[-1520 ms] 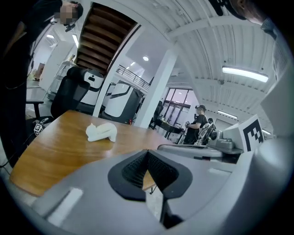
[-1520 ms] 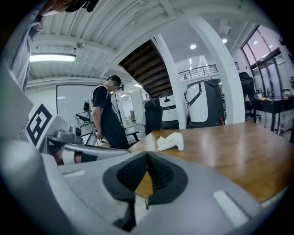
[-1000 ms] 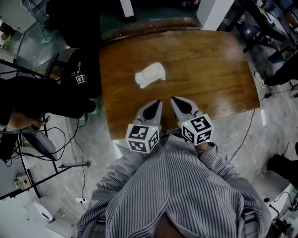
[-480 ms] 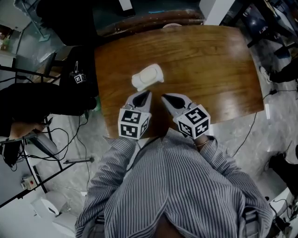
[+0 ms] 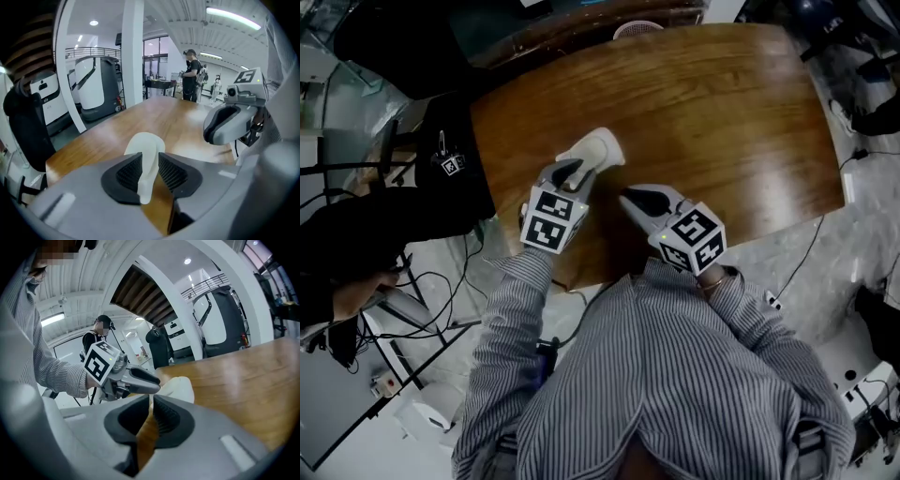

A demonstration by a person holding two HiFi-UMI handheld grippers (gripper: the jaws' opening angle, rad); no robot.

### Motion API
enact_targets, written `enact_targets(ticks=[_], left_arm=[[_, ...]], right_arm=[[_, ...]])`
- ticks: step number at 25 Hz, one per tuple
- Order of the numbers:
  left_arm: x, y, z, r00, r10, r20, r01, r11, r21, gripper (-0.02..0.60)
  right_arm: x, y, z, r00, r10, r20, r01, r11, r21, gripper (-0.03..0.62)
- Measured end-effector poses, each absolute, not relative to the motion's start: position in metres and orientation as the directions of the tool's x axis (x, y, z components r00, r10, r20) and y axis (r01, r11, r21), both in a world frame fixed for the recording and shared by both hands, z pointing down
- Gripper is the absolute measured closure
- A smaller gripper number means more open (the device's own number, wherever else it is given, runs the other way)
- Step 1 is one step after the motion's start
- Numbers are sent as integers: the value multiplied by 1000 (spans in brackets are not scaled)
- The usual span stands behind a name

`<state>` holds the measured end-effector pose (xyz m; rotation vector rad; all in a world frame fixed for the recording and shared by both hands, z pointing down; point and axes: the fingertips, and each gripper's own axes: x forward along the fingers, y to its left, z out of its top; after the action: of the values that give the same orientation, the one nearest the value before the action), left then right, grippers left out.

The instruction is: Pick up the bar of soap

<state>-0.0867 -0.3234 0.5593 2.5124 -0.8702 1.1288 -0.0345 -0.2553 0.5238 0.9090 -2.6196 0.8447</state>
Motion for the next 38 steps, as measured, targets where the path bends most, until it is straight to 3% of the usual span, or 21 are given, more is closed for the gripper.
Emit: enact_targets(ticks=[9, 16, 22, 30, 34, 38], left_arm=[[-81, -340, 589, 464, -317, 827, -464, -882, -78, 325], [-79, -352, 597, 475, -215, 853, -341, -939, -47, 291], [-73, -350, 601, 515, -115, 849, -241, -970, 14, 316], [-72, -351, 600, 514, -114, 850, -265, -964, 31, 318], [-73, -349, 591, 558, -148, 817, -351, -934, 70, 318], [-77, -345, 554, 670, -239, 703, -473, -867, 156, 318]], right_arm=[[-37, -277, 535, -801, -475, 365, -599, 638, -483, 576], [-12, -290, 545, -766, -511, 389, -642, 587, -493, 576], [-4, -283, 551, -751, -518, 409, -659, 563, -498, 577], [-11, -274, 550, -756, -502, 419, -654, 566, -502, 577], [-7, -273, 544, -749, -508, 425, -663, 579, -475, 577], [-7, -275, 529, -752, -511, 417, -659, 606, -445, 577]])
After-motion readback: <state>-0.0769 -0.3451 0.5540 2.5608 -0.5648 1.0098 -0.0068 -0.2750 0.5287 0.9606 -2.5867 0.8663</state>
